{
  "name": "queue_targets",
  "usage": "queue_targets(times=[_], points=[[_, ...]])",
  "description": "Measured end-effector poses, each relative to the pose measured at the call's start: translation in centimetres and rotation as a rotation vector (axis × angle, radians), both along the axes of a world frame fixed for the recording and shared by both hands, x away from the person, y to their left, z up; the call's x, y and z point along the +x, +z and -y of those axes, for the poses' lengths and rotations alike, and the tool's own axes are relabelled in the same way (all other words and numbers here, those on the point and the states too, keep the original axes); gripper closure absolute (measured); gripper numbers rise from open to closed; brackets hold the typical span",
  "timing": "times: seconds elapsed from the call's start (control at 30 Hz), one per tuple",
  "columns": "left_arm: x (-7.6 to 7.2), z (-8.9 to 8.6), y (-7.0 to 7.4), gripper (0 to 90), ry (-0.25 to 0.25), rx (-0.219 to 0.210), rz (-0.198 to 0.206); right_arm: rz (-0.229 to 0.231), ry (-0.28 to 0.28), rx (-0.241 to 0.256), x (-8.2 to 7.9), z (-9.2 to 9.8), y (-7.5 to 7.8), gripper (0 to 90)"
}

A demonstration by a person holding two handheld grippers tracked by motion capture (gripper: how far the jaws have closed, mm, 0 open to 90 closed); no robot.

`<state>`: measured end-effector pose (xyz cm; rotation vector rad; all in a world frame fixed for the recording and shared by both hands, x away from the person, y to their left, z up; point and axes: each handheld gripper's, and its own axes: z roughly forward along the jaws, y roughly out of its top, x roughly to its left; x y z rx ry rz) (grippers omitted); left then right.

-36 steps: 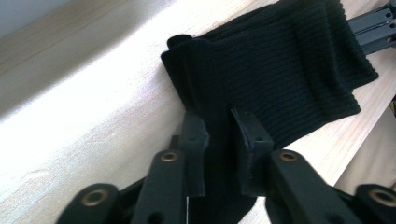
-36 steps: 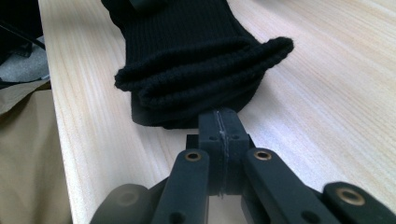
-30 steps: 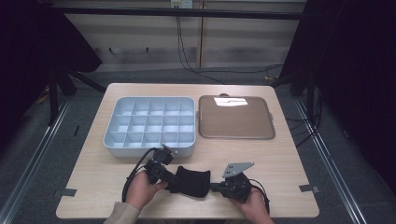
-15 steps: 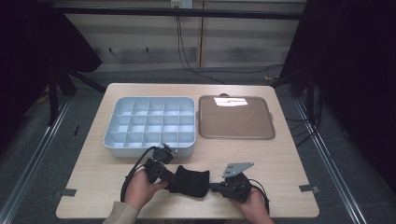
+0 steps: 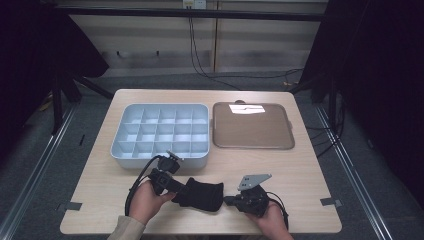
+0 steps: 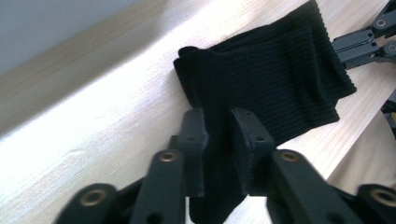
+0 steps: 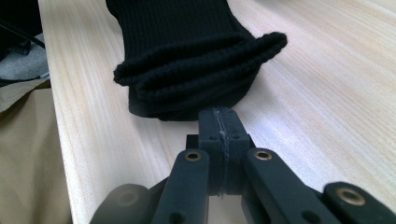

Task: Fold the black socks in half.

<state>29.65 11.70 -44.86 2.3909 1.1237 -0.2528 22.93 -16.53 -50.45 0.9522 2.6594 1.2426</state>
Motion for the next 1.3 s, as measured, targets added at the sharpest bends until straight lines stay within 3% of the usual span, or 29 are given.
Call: queue_targets(times=[0.07,0.17,0.33,0.57,1.3], points=[[-0.1,0.1,-0.1,84.0,-0.006,0.011,0.005,0.000,0.000,0.002,0.0,0.0,0.0,89.4],[0.0,0.2,0.1,85.1,-0.011,0.014,0.001,-0.001,0.000,0.000,0.0,0.0,0.0,89.4],[-0.1,0.2,0.3,85.1,0.000,0.007,0.004,0.000,0.005,0.007,0.0,0.0,-0.1,89.5],[-0.1,0.4,0.9,83.9,-0.032,0.004,0.005,-0.002,0.007,0.012,0.1,-0.2,-0.1,89.7],[-0.2,2.1,2.0,84.1,-0.052,-0.011,-0.007,-0.002,0.016,0.013,0.1,-0.4,-0.1,89.7]])
